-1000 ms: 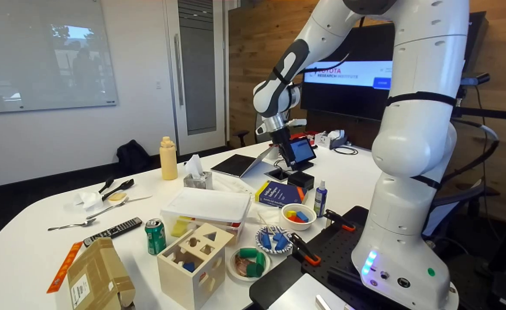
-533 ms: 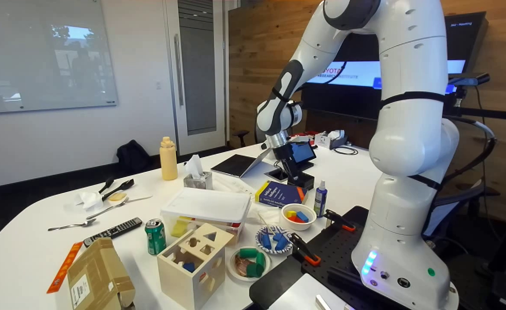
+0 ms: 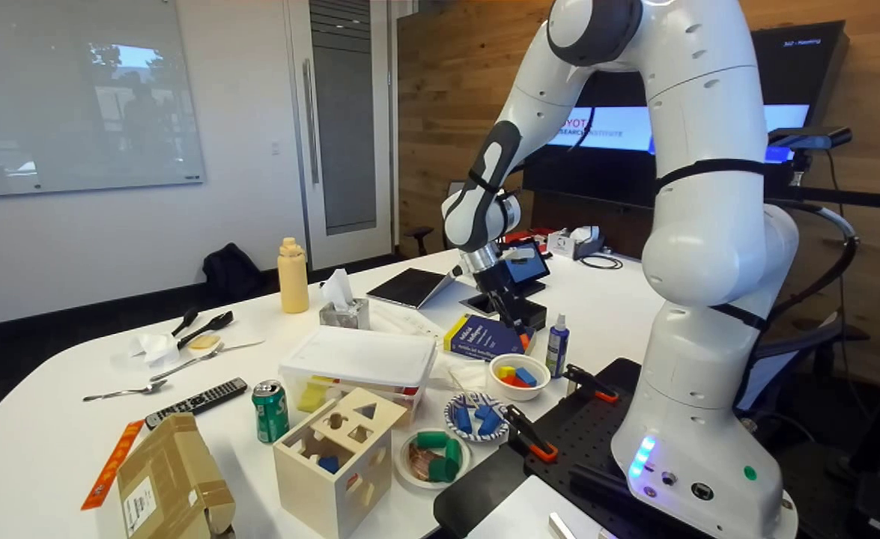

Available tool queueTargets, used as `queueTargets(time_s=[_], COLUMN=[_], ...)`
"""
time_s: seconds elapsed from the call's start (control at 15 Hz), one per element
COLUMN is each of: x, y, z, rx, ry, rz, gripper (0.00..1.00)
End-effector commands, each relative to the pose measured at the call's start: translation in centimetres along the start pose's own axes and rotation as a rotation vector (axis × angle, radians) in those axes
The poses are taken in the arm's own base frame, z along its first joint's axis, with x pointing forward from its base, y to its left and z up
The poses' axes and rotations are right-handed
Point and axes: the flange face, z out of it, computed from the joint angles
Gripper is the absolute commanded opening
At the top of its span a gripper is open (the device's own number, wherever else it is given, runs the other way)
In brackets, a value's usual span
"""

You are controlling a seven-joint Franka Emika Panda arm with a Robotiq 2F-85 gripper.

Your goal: Place the orange block inside the wooden object through the square whole

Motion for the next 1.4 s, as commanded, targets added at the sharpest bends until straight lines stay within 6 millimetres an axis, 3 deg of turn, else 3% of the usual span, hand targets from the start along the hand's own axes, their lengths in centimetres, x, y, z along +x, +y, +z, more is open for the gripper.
queueTargets(time_s=[0.0, 0.67, 1.33], x=[3.1, 6.5, 7.5], y=[1.0, 4.2, 5.5], z=[3.2, 8.4, 10.6], rx=[0.003, 0.03, 0.041], ry=[-0.07, -0.159, -0.186], rz=[-0.05, -0.107, -0.121], gripper=[1.0, 1.0, 1.0])
